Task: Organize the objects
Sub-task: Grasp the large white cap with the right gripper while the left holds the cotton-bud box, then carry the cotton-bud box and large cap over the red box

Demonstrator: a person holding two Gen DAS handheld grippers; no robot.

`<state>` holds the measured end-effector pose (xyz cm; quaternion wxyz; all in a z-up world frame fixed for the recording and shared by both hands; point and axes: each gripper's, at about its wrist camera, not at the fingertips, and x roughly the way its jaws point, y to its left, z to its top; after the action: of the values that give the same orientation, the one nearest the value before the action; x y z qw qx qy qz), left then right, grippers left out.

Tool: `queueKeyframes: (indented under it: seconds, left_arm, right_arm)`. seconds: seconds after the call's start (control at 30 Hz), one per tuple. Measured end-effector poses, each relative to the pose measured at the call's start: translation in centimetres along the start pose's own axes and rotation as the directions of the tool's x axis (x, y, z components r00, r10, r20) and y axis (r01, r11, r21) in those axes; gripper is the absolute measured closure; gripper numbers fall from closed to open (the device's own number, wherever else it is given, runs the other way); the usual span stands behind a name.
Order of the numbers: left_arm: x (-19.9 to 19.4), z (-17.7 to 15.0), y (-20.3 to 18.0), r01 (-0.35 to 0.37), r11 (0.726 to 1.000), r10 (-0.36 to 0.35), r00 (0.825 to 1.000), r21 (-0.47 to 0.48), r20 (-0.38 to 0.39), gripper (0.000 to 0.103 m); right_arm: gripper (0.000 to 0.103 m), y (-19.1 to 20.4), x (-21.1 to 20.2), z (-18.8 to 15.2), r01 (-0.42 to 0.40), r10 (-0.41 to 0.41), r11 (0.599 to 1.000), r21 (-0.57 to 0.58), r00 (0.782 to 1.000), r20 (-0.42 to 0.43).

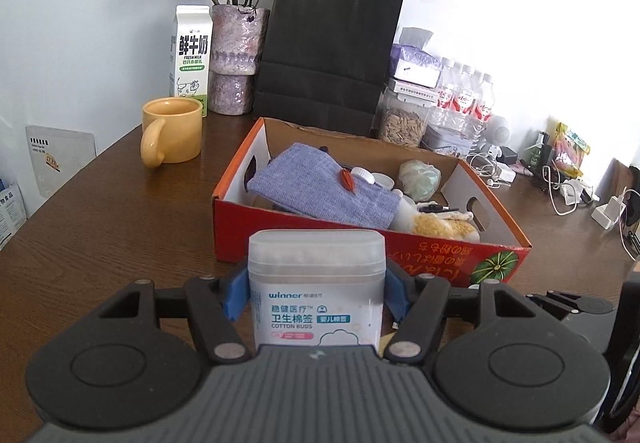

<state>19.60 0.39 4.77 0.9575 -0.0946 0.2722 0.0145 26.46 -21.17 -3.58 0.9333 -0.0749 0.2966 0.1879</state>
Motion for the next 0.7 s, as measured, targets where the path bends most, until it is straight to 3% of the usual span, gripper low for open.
queueKeyframes:
  seconds: [0.3, 0.7]
  left_arm:
    - [0.4, 1.8, -1.0, 0.036, 0.999, -0.038, 0.998, 0.025, 0.057, 0.036]
    - [2.9, 6.0, -3.3, 0.056, 0.998, -0.061, 0.986, 0.035, 0.153, 0.036]
  right_arm:
    - [0.064, 1.7, -2.2, 1.1, -0.048, 0.053, 0.998, -0.044, 0.994, 0.097]
    - [0.064, 2.1, -2.5, 6.4, -0.041, 0.053, 0.998, -0.054, 0.972, 0.23]
